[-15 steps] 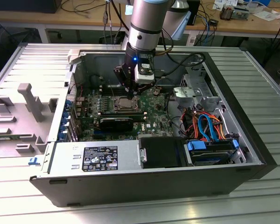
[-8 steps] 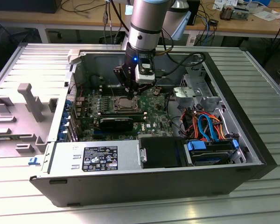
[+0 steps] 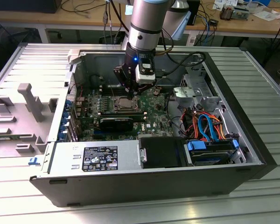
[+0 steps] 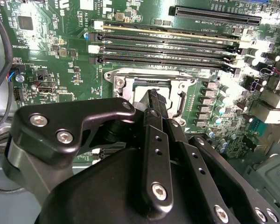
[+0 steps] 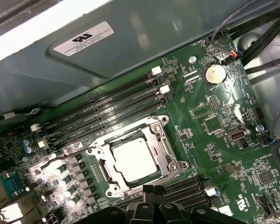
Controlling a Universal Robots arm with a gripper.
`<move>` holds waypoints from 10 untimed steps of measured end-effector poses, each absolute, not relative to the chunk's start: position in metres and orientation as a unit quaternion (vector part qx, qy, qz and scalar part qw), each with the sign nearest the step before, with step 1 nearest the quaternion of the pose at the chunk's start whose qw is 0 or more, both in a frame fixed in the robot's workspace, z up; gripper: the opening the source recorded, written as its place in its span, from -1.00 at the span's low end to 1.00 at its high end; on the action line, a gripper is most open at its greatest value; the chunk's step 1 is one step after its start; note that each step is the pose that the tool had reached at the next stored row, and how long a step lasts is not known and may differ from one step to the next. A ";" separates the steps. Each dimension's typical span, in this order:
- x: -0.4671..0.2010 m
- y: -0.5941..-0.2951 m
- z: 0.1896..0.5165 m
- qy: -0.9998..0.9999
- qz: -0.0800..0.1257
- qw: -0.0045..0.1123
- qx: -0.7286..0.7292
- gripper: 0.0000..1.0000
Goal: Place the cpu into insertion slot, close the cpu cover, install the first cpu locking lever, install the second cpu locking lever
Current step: 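Install the first cpu locking lever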
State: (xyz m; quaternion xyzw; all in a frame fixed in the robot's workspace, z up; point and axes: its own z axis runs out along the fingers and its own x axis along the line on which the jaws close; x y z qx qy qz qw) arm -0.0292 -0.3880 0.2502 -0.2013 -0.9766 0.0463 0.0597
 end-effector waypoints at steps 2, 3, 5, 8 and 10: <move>-0.029 -0.388 0.250 -0.977 0.046 0.060 -0.200 -0.79; -0.029 -0.388 0.250 -0.977 0.046 0.060 -0.200 -0.79; -0.029 -0.388 0.250 -0.977 0.046 0.060 -0.199 -0.79; -0.029 -0.388 0.250 -0.977 0.046 0.060 -0.198 -0.79; -0.029 -0.388 0.250 -0.977 0.046 0.060 -0.198 -0.79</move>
